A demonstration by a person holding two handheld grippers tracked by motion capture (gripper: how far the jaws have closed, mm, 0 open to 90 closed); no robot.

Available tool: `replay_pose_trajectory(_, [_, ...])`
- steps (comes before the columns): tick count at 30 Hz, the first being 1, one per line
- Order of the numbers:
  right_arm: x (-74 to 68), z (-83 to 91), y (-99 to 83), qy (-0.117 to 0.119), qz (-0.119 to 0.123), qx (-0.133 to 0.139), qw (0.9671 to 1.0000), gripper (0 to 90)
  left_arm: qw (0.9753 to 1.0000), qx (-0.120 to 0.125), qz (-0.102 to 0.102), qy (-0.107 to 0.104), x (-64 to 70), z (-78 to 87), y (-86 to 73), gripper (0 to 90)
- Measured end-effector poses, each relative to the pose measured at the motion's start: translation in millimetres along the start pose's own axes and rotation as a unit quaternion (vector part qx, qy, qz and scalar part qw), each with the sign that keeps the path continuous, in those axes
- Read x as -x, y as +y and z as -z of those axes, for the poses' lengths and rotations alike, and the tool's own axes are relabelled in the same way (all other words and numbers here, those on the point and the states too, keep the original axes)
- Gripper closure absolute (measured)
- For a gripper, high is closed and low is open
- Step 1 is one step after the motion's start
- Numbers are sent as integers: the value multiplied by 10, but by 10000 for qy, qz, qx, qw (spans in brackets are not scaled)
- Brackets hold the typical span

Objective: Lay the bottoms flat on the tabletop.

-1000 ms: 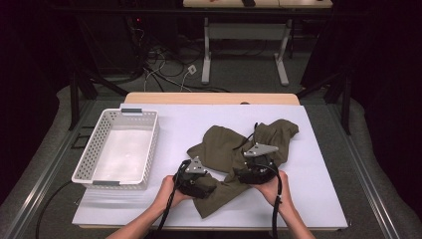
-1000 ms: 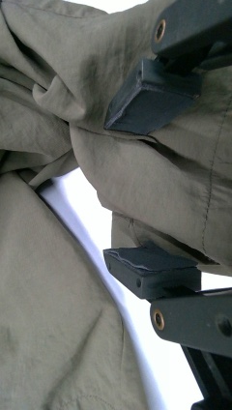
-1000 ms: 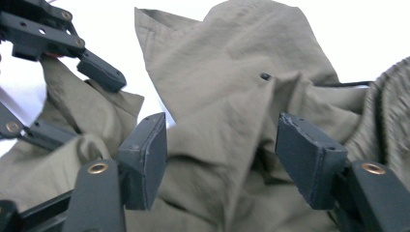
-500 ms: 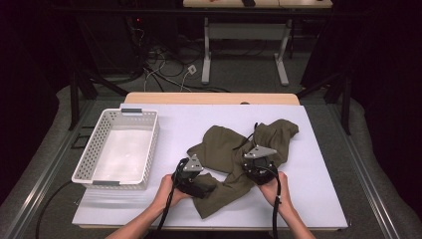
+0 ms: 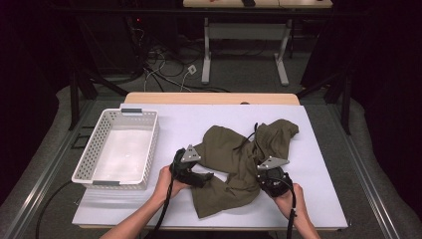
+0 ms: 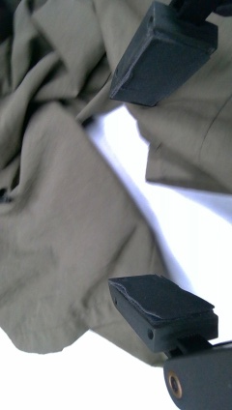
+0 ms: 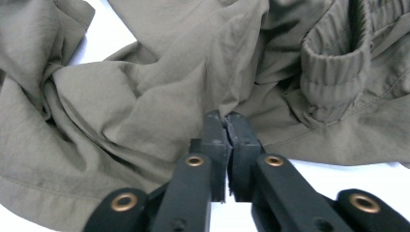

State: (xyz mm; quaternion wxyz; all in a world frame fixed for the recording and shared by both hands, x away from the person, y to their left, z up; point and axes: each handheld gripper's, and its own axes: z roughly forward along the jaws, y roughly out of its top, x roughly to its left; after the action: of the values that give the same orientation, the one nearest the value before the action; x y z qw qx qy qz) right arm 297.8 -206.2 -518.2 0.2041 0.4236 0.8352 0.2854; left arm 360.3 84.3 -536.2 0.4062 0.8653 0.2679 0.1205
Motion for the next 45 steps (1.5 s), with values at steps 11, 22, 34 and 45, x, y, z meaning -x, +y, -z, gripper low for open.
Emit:
replay_pose_trajectory(11, [-20, -69, 299, 24, -213, 767, 9968, 414, 9990, -449, 12, 52, -115, -279, 41, 92])
replay_pose_trajectory(22, [3, -131, 192, -3, -202, 462, 9987, 878, 9972, -601, -441, -111, -43, -428, 61, 321])
replay_pose_trajectory(34, [63, -71, 114, -8, -230, 389, 9990, 610, 9991, -393, -156, -103, -127, -444, 49, 718])
replay_pose_trajectory(45, [-12, -112, 178, -208, -93, 536, 9983, 848, 9987, -353, -322, -186, -94, -387, 49, 899])
